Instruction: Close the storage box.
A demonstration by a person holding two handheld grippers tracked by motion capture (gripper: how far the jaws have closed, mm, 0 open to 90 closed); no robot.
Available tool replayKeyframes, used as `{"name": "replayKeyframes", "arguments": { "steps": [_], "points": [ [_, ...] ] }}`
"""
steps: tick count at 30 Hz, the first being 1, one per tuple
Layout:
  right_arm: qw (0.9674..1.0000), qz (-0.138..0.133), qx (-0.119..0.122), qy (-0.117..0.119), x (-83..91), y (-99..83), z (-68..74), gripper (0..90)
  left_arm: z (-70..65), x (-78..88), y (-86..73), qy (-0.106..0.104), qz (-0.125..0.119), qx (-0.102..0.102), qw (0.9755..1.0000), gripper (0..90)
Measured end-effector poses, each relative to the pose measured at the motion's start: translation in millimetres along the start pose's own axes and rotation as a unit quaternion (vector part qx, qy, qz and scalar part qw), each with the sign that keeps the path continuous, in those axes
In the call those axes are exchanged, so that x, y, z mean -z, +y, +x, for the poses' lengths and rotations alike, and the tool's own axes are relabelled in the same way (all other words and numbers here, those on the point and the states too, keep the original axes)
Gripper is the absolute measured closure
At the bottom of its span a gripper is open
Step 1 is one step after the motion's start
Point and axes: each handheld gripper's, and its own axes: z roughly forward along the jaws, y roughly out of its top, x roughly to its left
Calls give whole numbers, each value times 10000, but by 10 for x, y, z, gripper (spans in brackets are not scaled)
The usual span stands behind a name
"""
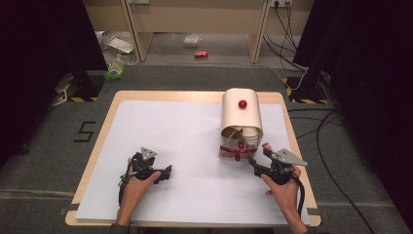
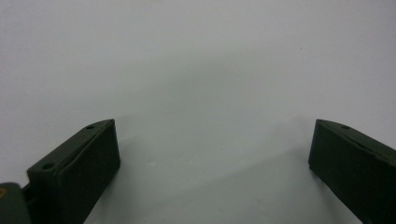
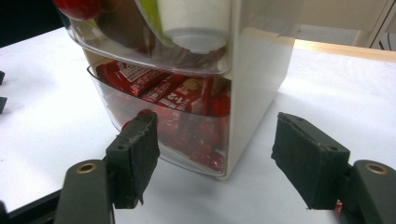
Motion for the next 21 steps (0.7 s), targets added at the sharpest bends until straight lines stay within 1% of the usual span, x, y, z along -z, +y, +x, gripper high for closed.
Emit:
{"name": "replayKeyframes", "arguments": {
  "steps": [1, 2, 9, 10, 14, 15, 21],
  "points": [
    [10000, -12, 25, -5, 9, -1, -10, 314, 0, 0, 0, 0, 0, 0, 10000, 13],
    [10000, -13, -9, 5, 19, -4, -14, 312, 0, 0, 0, 0, 0, 2, 10000, 13],
    [10000, -9, -48, 12, 96, -16, -45, 296, -1, -1, 0, 4, 1, 1, 10000, 14],
    [10000, -17, -17, 13, 117, -20, -52, 292, -2, -1, 0, 7, 0, 0, 10000, 13],
    [10000, -31, -22, 27, 163, -30, -66, 284, -2, -1, 1, 5, 2, -1, 10000, 13],
    [10000, -18, -47, 10, 213, -49, -85, 280, -1, -1, 1, 5, 3, 0, 10000, 13],
    [9999, -46, -153, 10, 332, -108, -149, 279, -3, -2, 1, 11, 6, -6, 10000, 13]
  ]
}}
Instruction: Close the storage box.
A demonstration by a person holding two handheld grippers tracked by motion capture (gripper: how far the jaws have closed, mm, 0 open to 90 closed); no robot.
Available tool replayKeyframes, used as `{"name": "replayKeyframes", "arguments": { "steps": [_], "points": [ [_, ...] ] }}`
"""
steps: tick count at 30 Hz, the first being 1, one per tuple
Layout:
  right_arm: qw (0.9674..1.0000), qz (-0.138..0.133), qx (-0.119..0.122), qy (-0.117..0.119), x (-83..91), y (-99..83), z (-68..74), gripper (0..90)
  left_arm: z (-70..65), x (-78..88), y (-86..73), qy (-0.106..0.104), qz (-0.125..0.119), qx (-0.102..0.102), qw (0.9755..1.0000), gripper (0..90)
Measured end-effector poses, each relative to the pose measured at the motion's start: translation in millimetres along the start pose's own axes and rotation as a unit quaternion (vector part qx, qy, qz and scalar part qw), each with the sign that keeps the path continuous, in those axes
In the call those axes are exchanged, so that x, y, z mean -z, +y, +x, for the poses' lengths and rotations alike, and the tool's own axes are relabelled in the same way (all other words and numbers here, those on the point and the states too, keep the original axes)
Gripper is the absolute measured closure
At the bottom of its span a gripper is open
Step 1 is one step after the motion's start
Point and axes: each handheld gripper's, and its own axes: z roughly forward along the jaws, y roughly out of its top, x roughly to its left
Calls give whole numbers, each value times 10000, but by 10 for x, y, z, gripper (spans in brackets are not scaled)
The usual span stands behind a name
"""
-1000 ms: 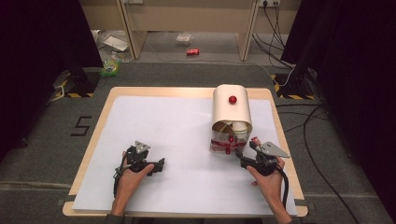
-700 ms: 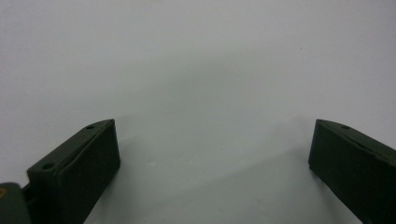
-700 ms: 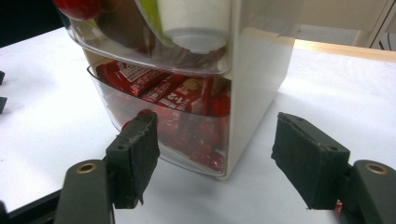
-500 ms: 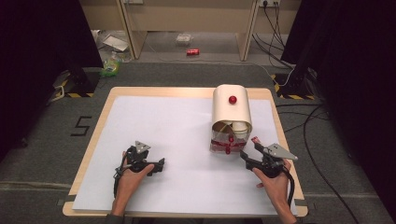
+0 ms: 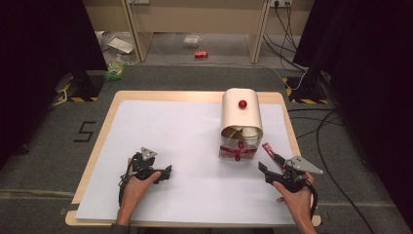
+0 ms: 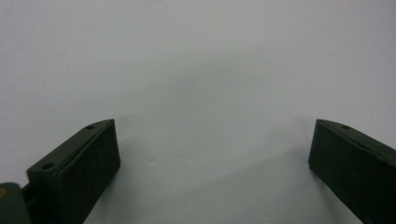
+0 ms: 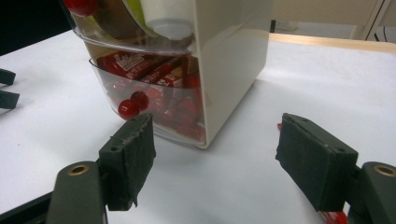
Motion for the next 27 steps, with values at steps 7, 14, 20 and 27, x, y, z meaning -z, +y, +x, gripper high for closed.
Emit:
{"name": "replayKeyframes", "arguments": {
  "steps": [7, 14, 20, 27],
  "points": [
    [10000, 62, -2, 2, 102, -88, -45, 275, -8, -2, 1, 21, 7, -12, 10000, 10],
    [9999, 127, 27, 2, 184, -125, -33, 268, -8, -1, 0, 18, 5, -9, 10000, 10],
    [9998, 165, 79, -26, 252, -146, 0, 264, -5, 0, 0, 11, 4, -7, 10000, 12],
    [9993, 354, 82, -130, 312, -195, -19, 264, -7, -2, 1, 13, 6, -7, 10000, 11]
  ]
}}
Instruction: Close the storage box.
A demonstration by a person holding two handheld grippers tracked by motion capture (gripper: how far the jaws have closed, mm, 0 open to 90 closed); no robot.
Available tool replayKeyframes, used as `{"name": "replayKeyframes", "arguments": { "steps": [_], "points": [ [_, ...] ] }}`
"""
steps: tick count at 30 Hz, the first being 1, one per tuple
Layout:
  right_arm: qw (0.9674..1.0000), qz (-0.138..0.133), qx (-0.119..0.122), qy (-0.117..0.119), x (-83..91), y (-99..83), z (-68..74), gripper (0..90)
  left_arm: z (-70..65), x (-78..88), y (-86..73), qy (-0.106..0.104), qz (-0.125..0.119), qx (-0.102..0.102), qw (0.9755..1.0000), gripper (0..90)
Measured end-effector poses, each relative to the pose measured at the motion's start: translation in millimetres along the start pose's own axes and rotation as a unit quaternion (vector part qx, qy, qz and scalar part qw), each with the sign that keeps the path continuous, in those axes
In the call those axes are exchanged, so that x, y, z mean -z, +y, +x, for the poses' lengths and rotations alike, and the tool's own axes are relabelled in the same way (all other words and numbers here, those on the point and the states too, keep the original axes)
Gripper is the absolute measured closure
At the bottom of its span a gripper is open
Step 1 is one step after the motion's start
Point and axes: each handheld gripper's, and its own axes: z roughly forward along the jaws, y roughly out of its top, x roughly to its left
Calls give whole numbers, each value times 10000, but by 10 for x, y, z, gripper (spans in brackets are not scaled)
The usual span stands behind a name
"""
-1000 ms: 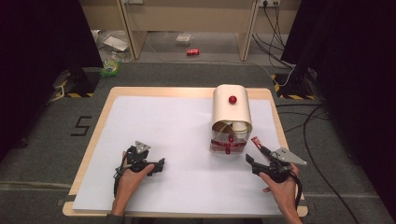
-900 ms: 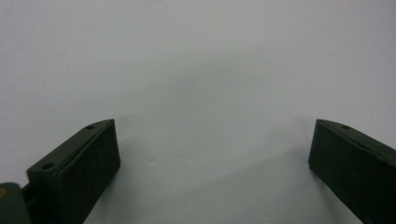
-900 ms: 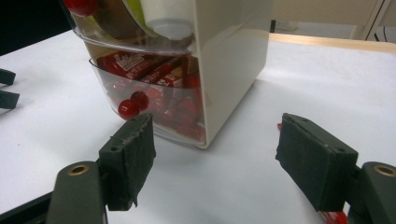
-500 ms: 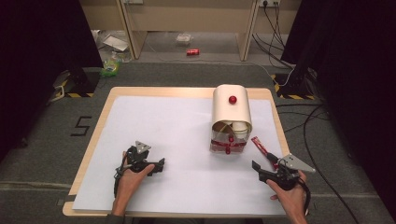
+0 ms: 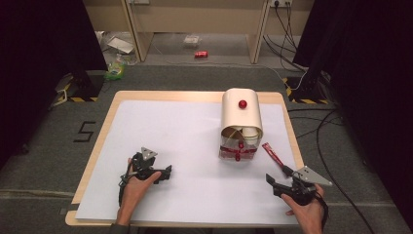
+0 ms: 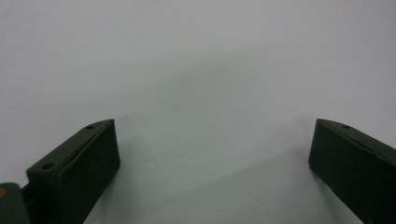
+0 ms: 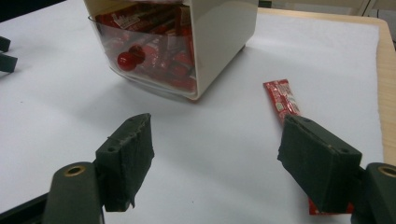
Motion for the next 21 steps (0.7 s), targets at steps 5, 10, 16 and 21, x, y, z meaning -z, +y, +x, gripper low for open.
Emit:
{"name": "replayKeyframes", "arguments": {
  "steps": [5, 10, 16, 21],
  "points": [
    [9998, 171, 29, -24, 38, -34, -14, 264, 0, 0, 0, 2, 2, -5, 10000, 10],
    [9996, 291, 31, -4, 87, -80, -23, 263, 0, 0, 0, 1, 1, -1, 10000, 10],
    [9990, 427, 152, 24, 128, -122, -35, 263, 0, -1, 0, 1, -2, -2, 10000, 10],
    [9982, 567, 170, 71, 150, -158, -47, 263, 0, 0, 0, 2, 3, -4, 10000, 10]
  ]
}}
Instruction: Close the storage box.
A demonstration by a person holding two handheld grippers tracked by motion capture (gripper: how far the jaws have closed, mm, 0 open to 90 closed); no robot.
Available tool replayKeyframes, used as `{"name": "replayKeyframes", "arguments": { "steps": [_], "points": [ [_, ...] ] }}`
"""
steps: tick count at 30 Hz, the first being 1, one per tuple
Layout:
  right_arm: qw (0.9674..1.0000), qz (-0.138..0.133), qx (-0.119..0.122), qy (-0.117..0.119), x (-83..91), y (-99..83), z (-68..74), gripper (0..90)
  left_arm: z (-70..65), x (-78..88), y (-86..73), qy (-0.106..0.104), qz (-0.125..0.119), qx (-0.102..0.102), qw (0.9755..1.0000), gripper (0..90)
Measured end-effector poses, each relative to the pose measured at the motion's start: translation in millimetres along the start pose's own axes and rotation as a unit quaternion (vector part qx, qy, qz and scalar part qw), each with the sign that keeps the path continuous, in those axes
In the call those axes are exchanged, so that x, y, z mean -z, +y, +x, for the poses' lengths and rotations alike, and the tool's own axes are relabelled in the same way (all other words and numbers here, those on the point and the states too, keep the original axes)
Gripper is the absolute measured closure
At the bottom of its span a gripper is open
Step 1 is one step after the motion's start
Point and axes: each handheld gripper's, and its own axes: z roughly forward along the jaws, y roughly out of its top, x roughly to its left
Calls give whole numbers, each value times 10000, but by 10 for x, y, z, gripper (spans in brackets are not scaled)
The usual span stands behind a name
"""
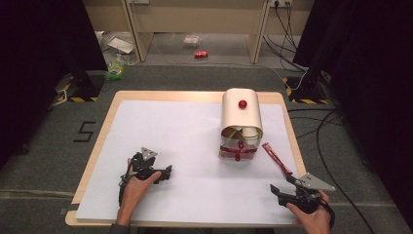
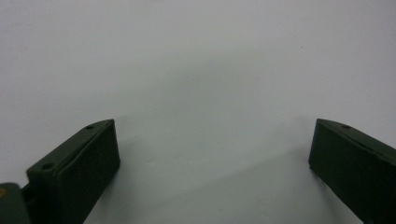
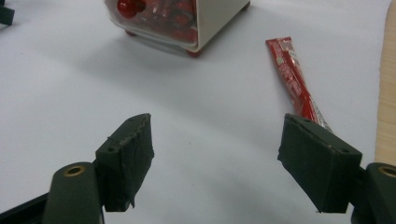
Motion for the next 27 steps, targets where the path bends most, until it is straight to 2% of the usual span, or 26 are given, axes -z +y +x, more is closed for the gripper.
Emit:
{"name": "replayKeyframes", "arguments": {
  "steps": [3, 6, 14, 27],
  "points": [
    [9999, 136, 84, -12, 25, -45, -20, 263, 0, 0, 0, 1, -1, 1, 10000, 10],
    [9997, 238, 68, -25, 45, -77, -28, 263, 0, 0, 0, 0, -2, 0, 10000, 10],
    [9992, 356, 133, -89, 74, -128, -48, 263, -1, 0, 0, 2, -1, -1, 10000, 10],
    [9973, 571, 457, 78, 34, -175, 6, 246, -1, 0, -1, 1, -6, -1, 10000, 10]
  ]
}}
